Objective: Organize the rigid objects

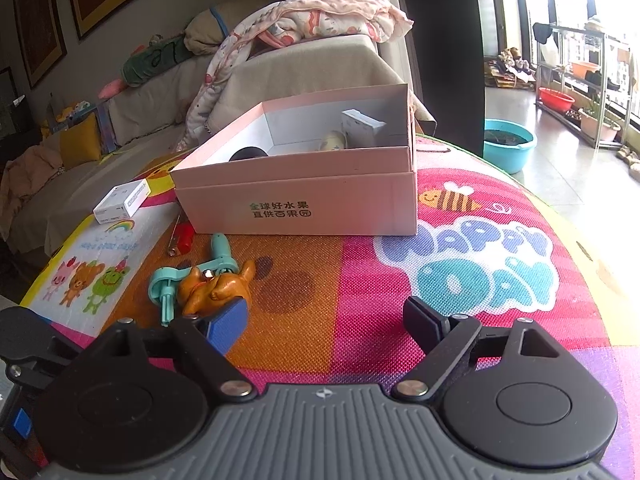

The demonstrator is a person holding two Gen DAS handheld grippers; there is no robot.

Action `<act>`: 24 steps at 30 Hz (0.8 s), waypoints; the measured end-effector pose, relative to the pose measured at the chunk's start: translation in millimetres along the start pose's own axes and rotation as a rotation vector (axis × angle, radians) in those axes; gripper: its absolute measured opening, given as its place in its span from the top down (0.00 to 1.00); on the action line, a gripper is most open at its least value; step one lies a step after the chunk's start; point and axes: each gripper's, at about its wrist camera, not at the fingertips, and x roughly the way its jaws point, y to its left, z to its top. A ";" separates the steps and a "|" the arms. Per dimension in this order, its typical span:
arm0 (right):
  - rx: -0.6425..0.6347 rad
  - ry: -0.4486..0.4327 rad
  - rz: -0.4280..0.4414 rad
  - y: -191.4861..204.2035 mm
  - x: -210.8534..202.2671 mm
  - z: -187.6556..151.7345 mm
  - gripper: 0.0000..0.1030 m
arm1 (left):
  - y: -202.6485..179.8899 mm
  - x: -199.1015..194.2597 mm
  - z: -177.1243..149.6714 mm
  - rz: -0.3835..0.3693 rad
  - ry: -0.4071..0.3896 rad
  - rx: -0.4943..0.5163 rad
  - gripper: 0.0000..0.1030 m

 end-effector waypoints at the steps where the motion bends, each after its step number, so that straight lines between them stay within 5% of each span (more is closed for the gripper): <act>1: 0.003 0.000 0.002 -0.6 -0.3 0.3 0.17 | -2.0 1.7 1.3 0.017 -0.003 0.000 0.74; 10: -0.072 -0.049 -0.105 2.3 -38.9 1.1 0.17 | -5.2 22.7 10.9 0.086 -0.072 -0.098 0.77; 16: -0.050 -0.055 -0.145 -8.9 -48.5 2.1 0.17 | 1.4 -1.8 1.7 0.205 -0.081 -0.137 0.77; 19: -0.059 -0.032 -0.121 -3.2 -39.9 -0.7 0.17 | 7.5 -34.3 -15.8 0.305 -0.099 -0.175 0.77; 24: -0.113 0.005 -0.058 21.6 -20.0 -3.2 0.17 | 30.2 -90.9 -49.3 0.582 -0.109 -0.285 0.77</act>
